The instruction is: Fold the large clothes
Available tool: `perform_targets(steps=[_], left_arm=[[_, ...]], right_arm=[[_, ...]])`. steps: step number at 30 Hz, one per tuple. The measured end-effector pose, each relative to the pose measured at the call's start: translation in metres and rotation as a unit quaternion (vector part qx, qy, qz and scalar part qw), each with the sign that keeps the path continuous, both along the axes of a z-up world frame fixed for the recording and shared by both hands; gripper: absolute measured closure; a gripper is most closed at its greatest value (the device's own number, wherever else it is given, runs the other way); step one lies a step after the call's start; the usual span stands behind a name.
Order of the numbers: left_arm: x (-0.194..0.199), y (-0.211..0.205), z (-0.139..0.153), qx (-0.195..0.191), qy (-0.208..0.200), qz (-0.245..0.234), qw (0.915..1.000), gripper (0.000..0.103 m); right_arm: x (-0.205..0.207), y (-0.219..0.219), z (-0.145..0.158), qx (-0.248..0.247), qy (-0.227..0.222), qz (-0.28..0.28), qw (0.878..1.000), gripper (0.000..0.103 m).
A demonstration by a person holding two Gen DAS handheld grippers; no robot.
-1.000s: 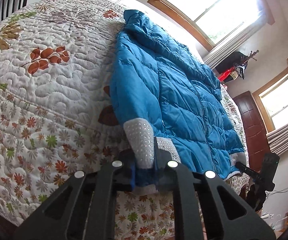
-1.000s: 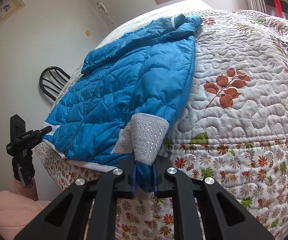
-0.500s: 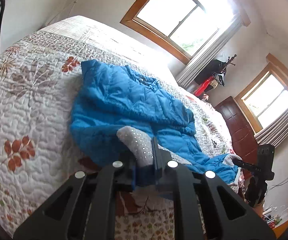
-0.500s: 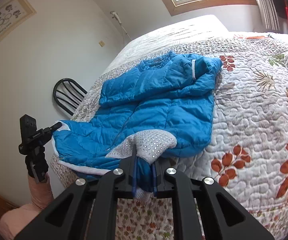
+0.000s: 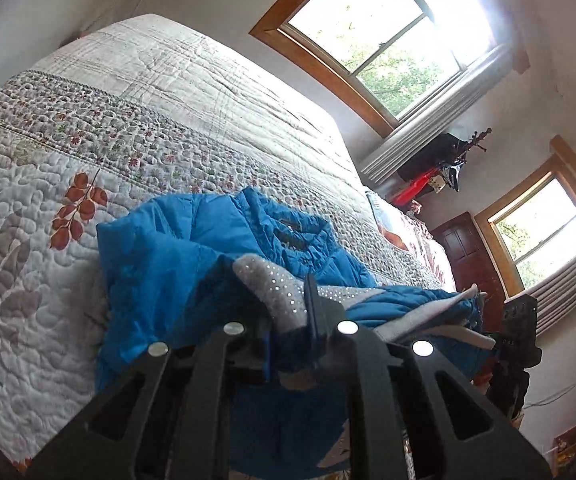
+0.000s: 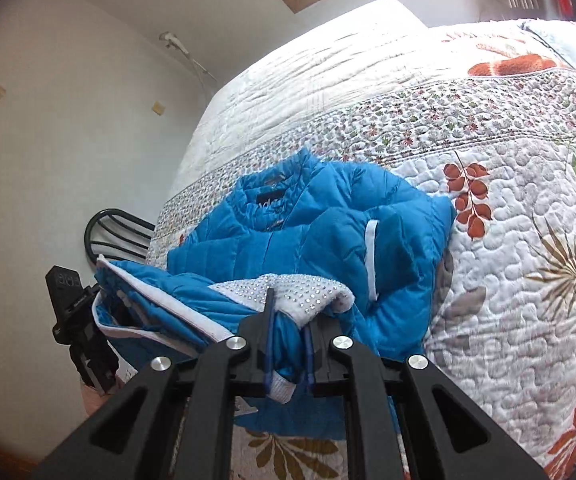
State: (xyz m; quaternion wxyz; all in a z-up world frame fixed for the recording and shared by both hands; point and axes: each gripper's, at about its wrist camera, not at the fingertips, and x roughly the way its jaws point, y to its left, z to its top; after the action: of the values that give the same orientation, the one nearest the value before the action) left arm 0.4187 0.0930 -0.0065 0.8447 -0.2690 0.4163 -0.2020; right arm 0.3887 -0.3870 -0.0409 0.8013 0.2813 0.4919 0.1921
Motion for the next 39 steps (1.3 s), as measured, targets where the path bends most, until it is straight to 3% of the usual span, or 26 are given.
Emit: perform_targets(steps=[9,18,22,25,27,28,29,31,35,37,39], left_arm=[[0.097,0.017,-0.067,-0.026,0.074,0.042,0.9960,0.088],[0.127,0.021,-0.102,-0.042,0.112,0.039,0.9920,0.083],[0.125,0.022,-0.094,-0.045,0.107,0.020,0.9930,0.080],[0.119,0.024,-0.081,-0.045,0.097,0.007,0.9943,0.071],[0.112,0.028,-0.069,-0.051,0.084,0.008,0.9951,0.044],[0.107,0.033,-0.062,-0.049,0.075,0.017,0.9958,0.039],[0.101,0.037,-0.055,-0.047,0.068,0.021,0.9964,0.038],[0.087,0.043,-0.046,-0.055,0.057,0.011,0.9968,0.038],[0.056,0.040,-0.044,0.021,0.052,0.002,0.9984,0.031],[0.042,0.033,-0.052,0.076,0.054,-0.004,0.9956,0.031],[0.031,0.025,-0.066,0.109,0.057,-0.018,0.9922,0.031]], right_arm=[[0.096,-0.016,-0.056,0.021,0.065,-0.028,0.997,0.092],[0.129,-0.022,-0.091,0.046,0.094,-0.031,0.994,0.087],[0.123,-0.026,-0.085,0.061,0.081,-0.018,0.995,0.077],[0.114,-0.028,-0.076,0.068,0.075,-0.010,0.995,0.066],[0.105,-0.028,-0.066,0.058,0.057,-0.005,0.997,0.051],[0.100,-0.028,-0.060,0.040,0.046,-0.007,0.998,0.030],[0.093,-0.028,-0.054,0.016,0.033,-0.014,0.999,0.022],[0.080,-0.027,-0.046,-0.013,0.014,-0.015,1.000,0.023],[0.053,-0.017,-0.048,-0.035,0.001,0.009,0.999,0.024],[0.043,-0.009,-0.058,-0.048,0.004,0.016,0.999,0.024],[0.037,-0.003,-0.071,-0.061,0.015,0.018,0.998,0.030]])
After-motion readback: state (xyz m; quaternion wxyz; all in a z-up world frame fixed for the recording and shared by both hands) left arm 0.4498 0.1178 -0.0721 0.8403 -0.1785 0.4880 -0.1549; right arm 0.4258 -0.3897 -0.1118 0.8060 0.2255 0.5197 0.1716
